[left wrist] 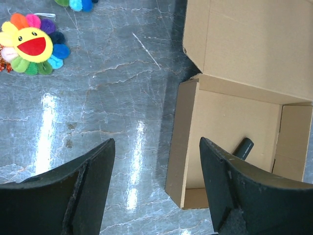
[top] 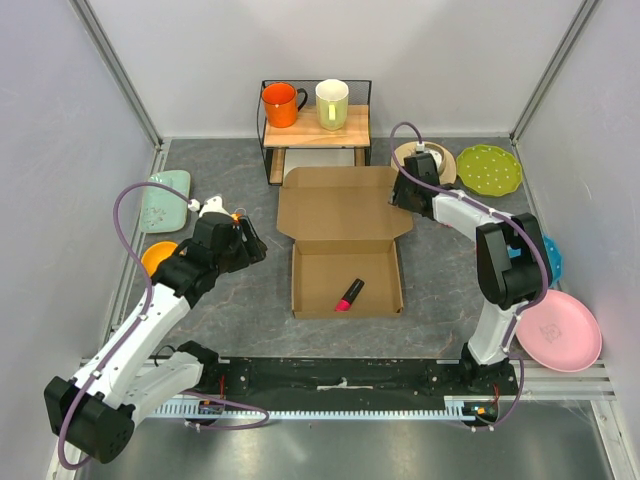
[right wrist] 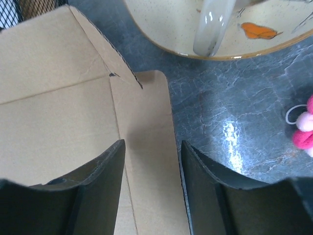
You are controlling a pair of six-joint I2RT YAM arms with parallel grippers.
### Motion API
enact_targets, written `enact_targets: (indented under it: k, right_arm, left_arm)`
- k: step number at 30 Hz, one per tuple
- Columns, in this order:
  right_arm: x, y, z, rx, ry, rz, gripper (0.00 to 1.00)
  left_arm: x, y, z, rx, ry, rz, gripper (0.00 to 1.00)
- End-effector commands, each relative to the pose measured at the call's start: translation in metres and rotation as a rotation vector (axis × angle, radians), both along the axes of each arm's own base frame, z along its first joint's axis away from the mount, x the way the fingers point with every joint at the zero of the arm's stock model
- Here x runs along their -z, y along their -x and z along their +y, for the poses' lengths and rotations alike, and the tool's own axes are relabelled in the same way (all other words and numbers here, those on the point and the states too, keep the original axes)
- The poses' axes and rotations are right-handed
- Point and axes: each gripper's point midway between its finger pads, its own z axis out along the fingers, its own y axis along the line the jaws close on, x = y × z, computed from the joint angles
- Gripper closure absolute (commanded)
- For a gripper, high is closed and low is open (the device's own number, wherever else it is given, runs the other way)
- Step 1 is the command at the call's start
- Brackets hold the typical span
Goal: Fold the paper box
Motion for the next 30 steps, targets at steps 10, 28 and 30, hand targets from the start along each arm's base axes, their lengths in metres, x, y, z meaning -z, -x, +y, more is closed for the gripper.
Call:
enact_targets:
  k: [10,28,30]
  right_arm:
    - [-0.018,0.012,0.023,-0.122,-0.124,-0.073,0.82]
    - [-0.053,0.127,0.024,-0.269,-0.070,-0.141,1.00]
    - [-0.056,0.136,0.020,-0.268,-0.071,-0.144,1.00]
  left_arm:
    - [-0.017,-0.020,0.002,-0.003,0.013,-0.068,0.24]
    - [-0.029,-0.079,-0.020,0.140,0.159,-0.219,0.00]
    - [-0.014,-0.081,-0.028,0.198,0.209,-0.153,0.01]
